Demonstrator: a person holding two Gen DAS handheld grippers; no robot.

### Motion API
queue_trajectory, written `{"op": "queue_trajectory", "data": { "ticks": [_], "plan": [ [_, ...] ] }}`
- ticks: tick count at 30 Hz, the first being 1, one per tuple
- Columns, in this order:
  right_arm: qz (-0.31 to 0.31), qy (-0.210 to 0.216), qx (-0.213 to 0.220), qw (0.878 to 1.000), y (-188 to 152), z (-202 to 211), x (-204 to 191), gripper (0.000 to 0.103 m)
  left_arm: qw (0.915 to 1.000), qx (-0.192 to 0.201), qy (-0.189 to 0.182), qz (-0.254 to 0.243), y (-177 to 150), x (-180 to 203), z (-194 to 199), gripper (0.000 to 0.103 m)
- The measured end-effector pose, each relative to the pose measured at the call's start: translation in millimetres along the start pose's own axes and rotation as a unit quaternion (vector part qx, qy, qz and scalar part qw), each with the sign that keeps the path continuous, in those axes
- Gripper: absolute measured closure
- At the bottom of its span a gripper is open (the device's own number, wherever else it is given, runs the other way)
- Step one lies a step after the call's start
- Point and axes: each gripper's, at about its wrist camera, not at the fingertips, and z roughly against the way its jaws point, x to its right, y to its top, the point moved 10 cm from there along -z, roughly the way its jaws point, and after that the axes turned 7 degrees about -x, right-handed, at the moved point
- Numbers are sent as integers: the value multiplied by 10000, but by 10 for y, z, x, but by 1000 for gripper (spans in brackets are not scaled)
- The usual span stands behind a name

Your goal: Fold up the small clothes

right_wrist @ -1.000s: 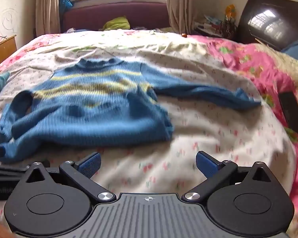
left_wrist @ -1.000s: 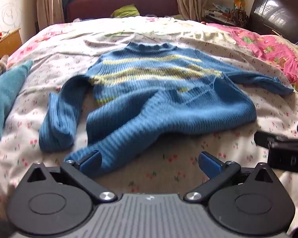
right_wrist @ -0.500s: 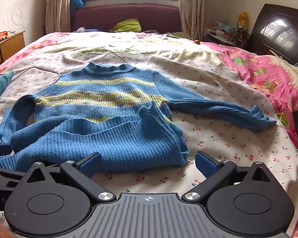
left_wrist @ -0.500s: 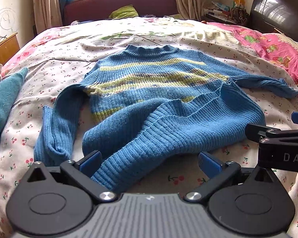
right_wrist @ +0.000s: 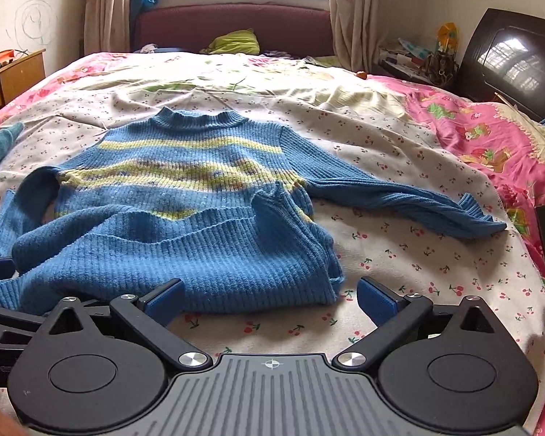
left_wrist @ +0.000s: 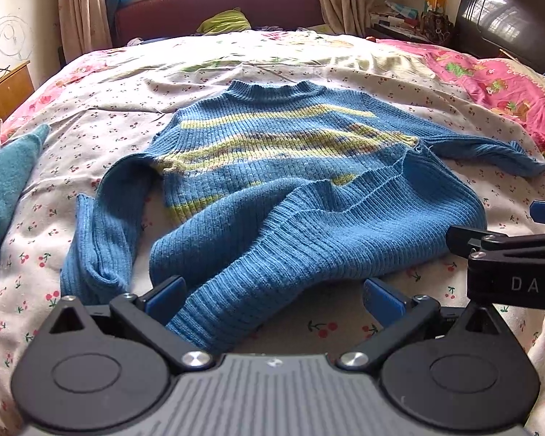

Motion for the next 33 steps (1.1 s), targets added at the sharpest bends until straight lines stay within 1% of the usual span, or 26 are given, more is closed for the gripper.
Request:
{"op": "queue_trajectory", "data": {
  "ticks": [3,5,10,16,18,20,21,22,23,24,25,26,28,29,33],
  "plan": [
    [-2,-57,34,10000,46,-49,72,3,10000,82,50,9,36,-31,16,0],
    [-14,-100,68,9999,99,-99,136,8,9999,126,82,-16,69,-45,20,0],
    [-62,-133,79,9999,261,-298,305,16,9993,273,178,-162,167,-116,32,0],
    [92,4,182,9998,467,-511,406,17,9983,537,236,-6,317,-325,70,0],
    [196,98,131,9997,510,-606,382,17,9979,605,227,-10,358,-361,66,0],
    [260,199,27,9995,538,-717,347,18,9981,570,224,-62,379,-373,21,0],
    [269,295,-43,9992,543,-776,323,24,9983,533,214,-80,377,-371,-6,0],
    [266,409,-138,9987,539,-835,296,39,9985,496,191,-89,374,-367,-31,0],
    [234,543,-248,9979,531,-886,269,61,9988,452,162,-86,366,-358,-55,0],
    [190,682,-365,9968,517,-919,240,71,9991,402,124,-77,357,-350,-75,0],
    [144,775,-455,9959,500,-936,224,85,9993,360,85,-69,347,-342,-88,0],
    [116,781,-478,9957,484,-923,230,93,9994,342,63,-61,335,-333,-87,0],
    [127,788,-383,9961,456,-803,279,98,9993,358,30,-52,319,-324,-55,0],
    [80,863,-342,9957,433,-707,326,98,9992,403,-16,-53,317,-316,-16,0],
    [-140,1363,-134,9905,254,-149,610,99,9972,633,-340,-201,273,-227,242,0]
  ]
}}
